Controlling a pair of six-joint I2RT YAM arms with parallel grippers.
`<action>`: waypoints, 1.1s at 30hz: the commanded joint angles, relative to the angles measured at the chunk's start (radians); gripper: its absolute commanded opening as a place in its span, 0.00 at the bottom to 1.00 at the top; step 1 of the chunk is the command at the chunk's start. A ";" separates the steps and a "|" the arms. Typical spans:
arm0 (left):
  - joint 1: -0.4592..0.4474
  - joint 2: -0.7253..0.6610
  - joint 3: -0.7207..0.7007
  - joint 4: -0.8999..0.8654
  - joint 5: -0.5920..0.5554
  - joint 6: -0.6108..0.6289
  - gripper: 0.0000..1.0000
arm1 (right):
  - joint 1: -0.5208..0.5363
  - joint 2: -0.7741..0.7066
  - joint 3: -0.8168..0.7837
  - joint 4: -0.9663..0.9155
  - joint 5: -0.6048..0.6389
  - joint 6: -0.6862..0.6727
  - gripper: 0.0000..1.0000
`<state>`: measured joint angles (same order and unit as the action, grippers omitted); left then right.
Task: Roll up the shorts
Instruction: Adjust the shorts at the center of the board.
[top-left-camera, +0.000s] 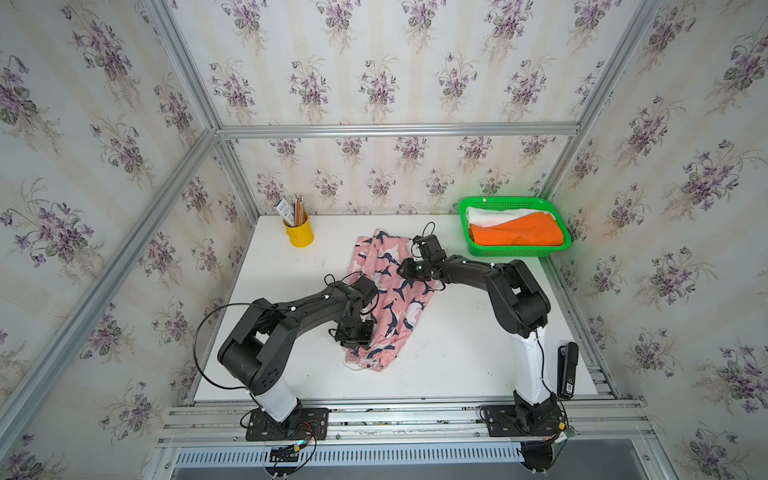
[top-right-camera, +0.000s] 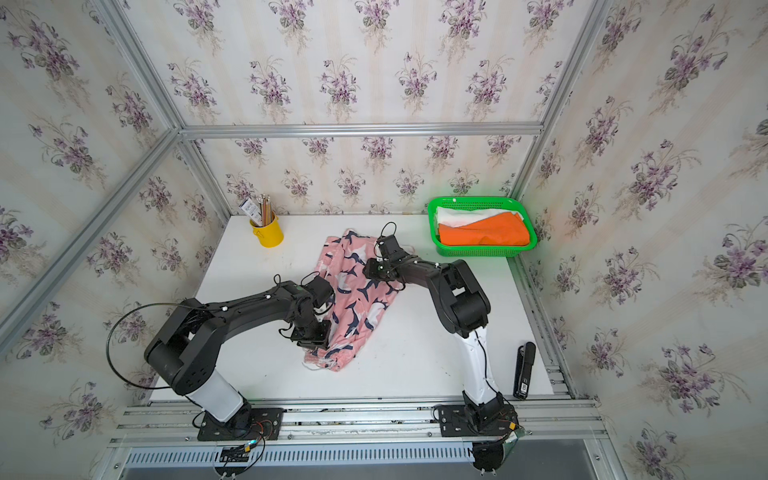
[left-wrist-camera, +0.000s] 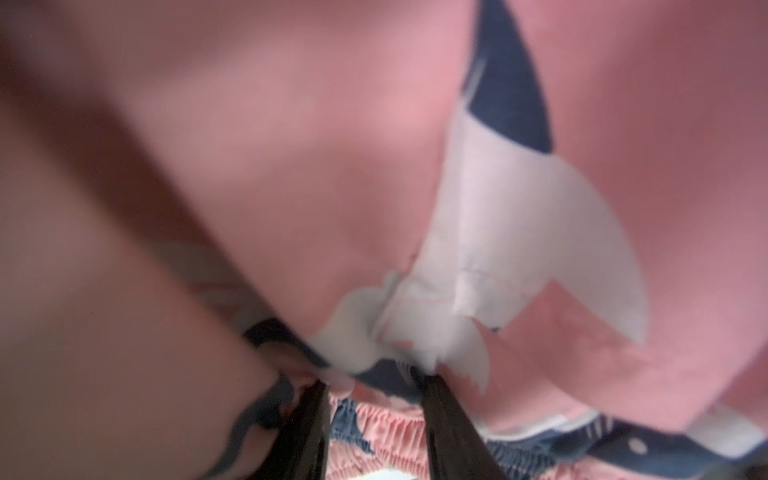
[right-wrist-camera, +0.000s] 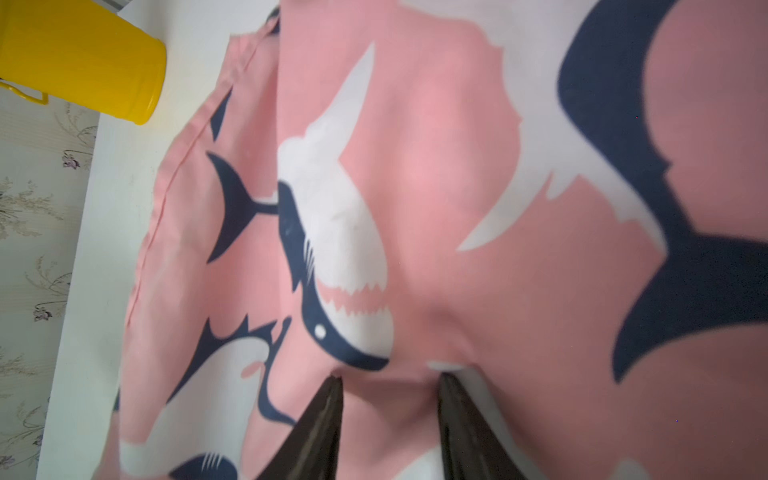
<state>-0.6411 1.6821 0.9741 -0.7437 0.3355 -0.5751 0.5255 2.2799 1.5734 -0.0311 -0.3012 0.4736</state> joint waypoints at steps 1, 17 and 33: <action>-0.044 0.032 0.036 0.152 0.163 -0.072 0.42 | 0.055 0.107 0.187 -0.156 -0.066 -0.059 0.43; 0.171 -0.251 0.058 0.023 0.005 -0.054 0.49 | 0.127 -0.429 -0.049 -0.485 0.057 -0.155 0.43; 0.233 -0.342 -0.201 0.112 0.122 -0.102 0.44 | 0.531 -0.577 -0.289 -0.599 0.239 -0.128 0.49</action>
<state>-0.4103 1.3304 0.7723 -0.6762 0.4690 -0.6567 1.0180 1.6791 1.2648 -0.6228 -0.1505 0.3378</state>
